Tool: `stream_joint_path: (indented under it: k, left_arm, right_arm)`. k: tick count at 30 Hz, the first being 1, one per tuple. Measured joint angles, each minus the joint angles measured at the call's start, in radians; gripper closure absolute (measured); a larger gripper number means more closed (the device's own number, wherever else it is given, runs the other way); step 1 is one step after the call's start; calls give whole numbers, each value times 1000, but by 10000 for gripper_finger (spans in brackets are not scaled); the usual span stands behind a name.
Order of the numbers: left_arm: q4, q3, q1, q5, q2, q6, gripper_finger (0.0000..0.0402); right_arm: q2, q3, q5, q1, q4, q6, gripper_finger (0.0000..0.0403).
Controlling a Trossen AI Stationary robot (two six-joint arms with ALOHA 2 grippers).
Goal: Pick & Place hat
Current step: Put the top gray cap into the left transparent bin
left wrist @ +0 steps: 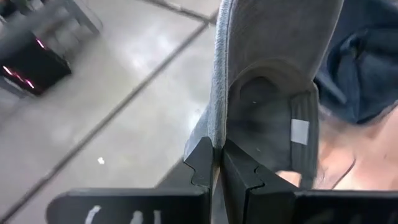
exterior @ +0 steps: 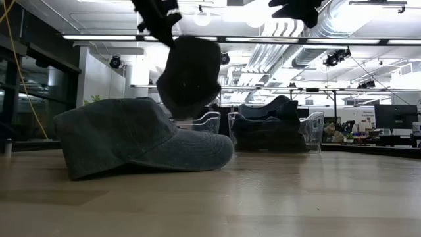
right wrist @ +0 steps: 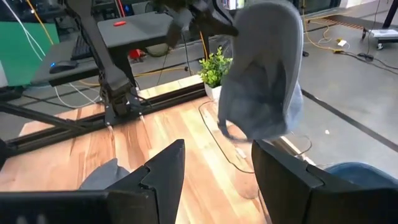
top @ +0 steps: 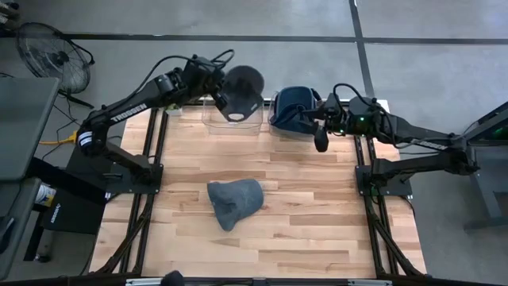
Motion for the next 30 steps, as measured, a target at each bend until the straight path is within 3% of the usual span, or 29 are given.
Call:
stream_joint_path:
  k: [9,24,30]
  left_arm:
    - [4,-95,132,249,2,-6,397]
    - [133,-272,303,536,2,-43,398]
    - [196,-356,331,606,10,-59,398]
  right_arm:
    - [19,0,15,0,7,49,221]
    - [42,0,118,0,7,114,221]
    - [94,0,128,0,15,150,221]
